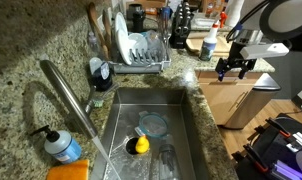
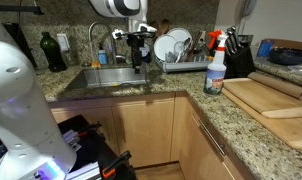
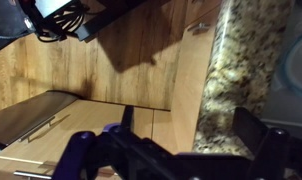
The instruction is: Pick up the white bottle from the countertop and move it to the right.
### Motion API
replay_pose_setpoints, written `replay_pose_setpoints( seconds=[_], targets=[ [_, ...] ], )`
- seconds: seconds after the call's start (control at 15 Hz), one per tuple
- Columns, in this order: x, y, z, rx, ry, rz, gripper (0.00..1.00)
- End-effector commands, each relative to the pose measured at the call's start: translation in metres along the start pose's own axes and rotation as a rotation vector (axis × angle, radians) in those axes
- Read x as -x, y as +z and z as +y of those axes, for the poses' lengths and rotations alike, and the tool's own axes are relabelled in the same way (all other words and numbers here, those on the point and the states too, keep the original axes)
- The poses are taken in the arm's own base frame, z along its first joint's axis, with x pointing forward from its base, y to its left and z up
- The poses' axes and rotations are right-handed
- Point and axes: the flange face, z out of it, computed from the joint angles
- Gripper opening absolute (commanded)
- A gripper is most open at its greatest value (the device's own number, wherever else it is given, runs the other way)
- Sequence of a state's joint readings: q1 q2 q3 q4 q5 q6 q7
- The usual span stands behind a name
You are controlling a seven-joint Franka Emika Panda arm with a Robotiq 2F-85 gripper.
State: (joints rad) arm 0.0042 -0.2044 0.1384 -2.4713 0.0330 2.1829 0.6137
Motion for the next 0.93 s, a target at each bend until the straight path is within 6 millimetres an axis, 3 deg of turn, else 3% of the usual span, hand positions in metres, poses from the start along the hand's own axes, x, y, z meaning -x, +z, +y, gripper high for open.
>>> replay_pose_setpoints(
  seconds=[0.0,0.27,0.4,0.67,0.87],
  targets=[
    [-0.021,0.014,0.026,0.043,0.126,0.139,1.0],
    [-0.019,-0.013,0.032,0.127,0.25,0.33,1.0],
    [-0.007,-0.024,0.044,0.2,0.315,0.415,1.0],
    [0.039,-0.04,0.092,0.317,0.506,0.519,1.0],
    [0.082,-0.064,0.109,0.372,0.678,0.564,1.0]
  ],
)
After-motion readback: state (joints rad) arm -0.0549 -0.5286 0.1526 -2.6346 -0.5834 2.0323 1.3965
